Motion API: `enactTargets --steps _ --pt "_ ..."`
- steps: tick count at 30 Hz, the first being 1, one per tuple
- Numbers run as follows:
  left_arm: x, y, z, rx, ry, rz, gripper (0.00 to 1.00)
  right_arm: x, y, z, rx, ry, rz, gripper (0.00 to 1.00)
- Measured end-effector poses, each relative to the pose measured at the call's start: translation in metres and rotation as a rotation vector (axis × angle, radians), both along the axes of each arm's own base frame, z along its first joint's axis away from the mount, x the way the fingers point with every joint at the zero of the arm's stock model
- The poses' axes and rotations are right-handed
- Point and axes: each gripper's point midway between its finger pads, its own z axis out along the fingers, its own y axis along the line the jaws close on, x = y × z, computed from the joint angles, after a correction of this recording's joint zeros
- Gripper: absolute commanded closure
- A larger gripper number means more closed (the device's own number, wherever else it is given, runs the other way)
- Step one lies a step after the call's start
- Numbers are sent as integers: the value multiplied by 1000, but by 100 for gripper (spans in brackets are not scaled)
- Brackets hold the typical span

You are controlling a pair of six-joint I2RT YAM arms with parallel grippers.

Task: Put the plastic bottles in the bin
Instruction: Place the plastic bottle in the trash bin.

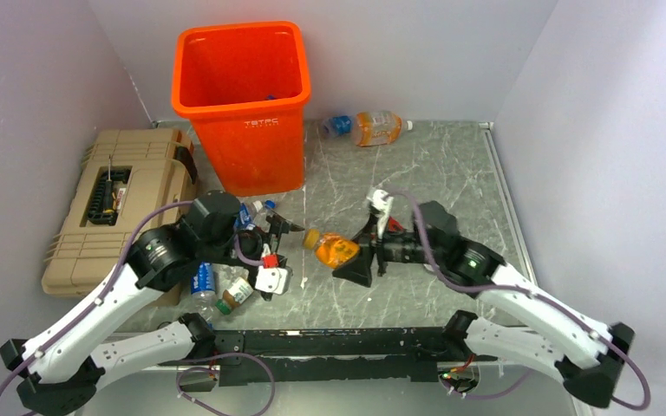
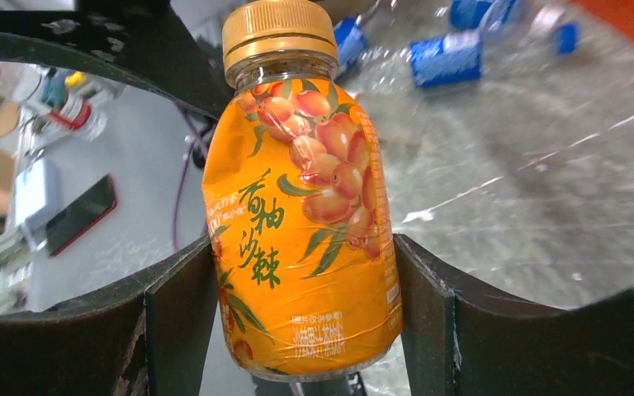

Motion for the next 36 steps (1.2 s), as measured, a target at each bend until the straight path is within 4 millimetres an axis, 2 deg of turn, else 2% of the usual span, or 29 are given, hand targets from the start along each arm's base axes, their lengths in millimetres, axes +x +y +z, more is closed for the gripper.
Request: enactTargets --steps 5,9,11,14,15,18,21,29,34,36 --pt "4 0 16 -159 49 130 0 4 -32 32 187 -174 -158 65" --pt "23 -4 35 -344 182 342 1 14 -46 51 329 -255 -272 66" --pt "37 -7 54 -478 296 479 0 22 -46 53 359 -263 -312 66" --pt "54 -18 76 -685 473 590 0 32 -44 47 390 -256 -360 67" --pt "58 -23 79 -762 548 609 1 34 -44 45 399 -254 -368 68" --pt "67 -35 70 -892 739 654 1 39 -41 41 430 -244 -387 68" --pt "74 -48 66 -957 899 666 2 42 -37 41 459 -234 -392 69" --pt "73 -75 98 -1076 1112 512 8 45 -30 51 536 -222 -387 70" --pt "69 -81 108 -1083 1159 459 25 45 -29 51 548 -210 -387 70" --pt "66 -83 114 -1077 1170 436 34 45 -29 52 554 -209 -387 71"
